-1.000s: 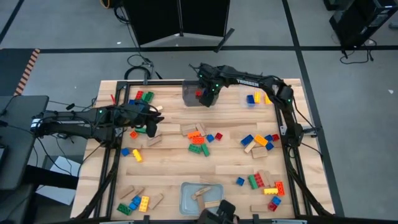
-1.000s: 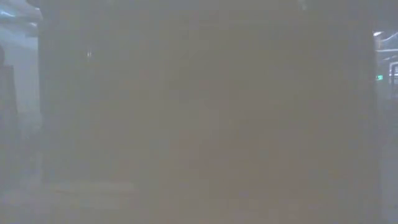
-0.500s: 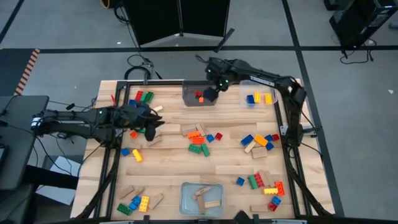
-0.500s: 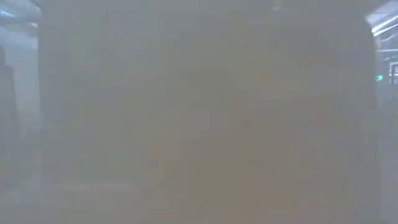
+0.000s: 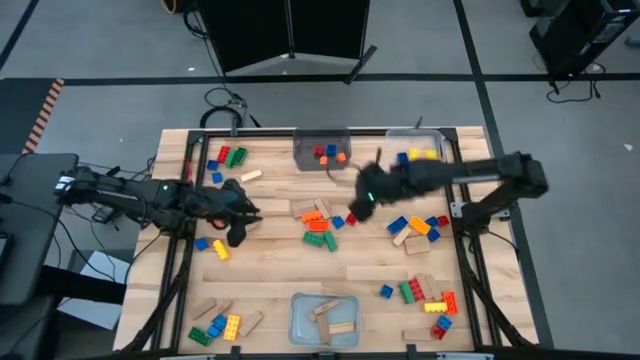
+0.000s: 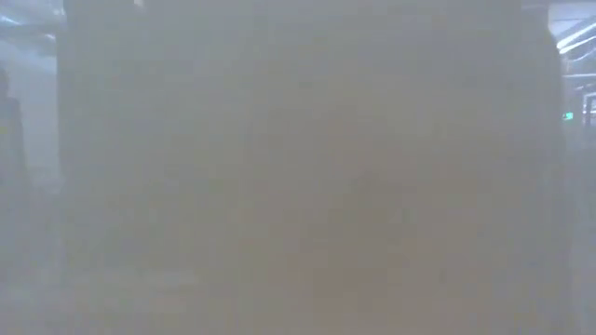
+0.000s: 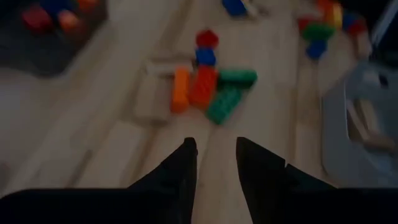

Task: Sort blocks by size
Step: Put the brown block into the gray bin

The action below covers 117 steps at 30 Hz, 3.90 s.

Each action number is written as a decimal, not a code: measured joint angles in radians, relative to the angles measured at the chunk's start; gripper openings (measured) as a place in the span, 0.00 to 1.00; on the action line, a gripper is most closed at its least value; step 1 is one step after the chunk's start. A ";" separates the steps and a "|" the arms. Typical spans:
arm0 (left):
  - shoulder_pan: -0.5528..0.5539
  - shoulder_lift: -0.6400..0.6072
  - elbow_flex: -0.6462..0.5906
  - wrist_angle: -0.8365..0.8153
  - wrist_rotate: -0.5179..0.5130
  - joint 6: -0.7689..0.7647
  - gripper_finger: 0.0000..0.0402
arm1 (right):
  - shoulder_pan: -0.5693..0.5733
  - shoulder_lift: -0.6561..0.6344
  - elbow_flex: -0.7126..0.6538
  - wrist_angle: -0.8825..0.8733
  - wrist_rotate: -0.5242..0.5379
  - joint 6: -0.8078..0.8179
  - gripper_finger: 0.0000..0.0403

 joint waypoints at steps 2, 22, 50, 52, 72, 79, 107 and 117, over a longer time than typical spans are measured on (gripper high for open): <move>-0.032 0.040 0.027 -0.049 0.010 -0.015 0.30 | 0.081 -0.051 -0.078 0.017 0.007 0.095 0.68; -0.308 0.552 0.421 -0.477 -0.014 -0.825 0.30 | 0.433 -0.247 -0.323 -0.052 0.107 0.406 0.65; -0.691 0.582 0.258 -0.197 -0.021 -1.546 0.30 | 0.510 -0.247 -0.323 -0.076 0.103 0.240 0.65; -0.690 0.591 0.231 -0.137 -0.030 -1.541 0.31 | 0.510 -0.247 -0.323 -0.076 0.103 0.243 0.65; -0.660 0.845 0.198 0.043 0.141 -1.586 0.37 | 0.508 -0.247 -0.323 -0.016 0.139 0.248 0.64; -0.646 0.861 0.249 -0.006 0.052 -1.573 0.37 | 0.508 -0.247 -0.323 -0.012 0.140 0.248 0.63; -0.644 1.121 0.565 -0.160 0.086 -1.207 0.37 | 0.511 -0.247 -0.323 0.019 0.133 0.221 0.62; -0.645 1.118 0.617 -0.254 0.086 -1.219 0.37 | 0.511 -0.247 -0.323 0.029 0.129 0.213 0.62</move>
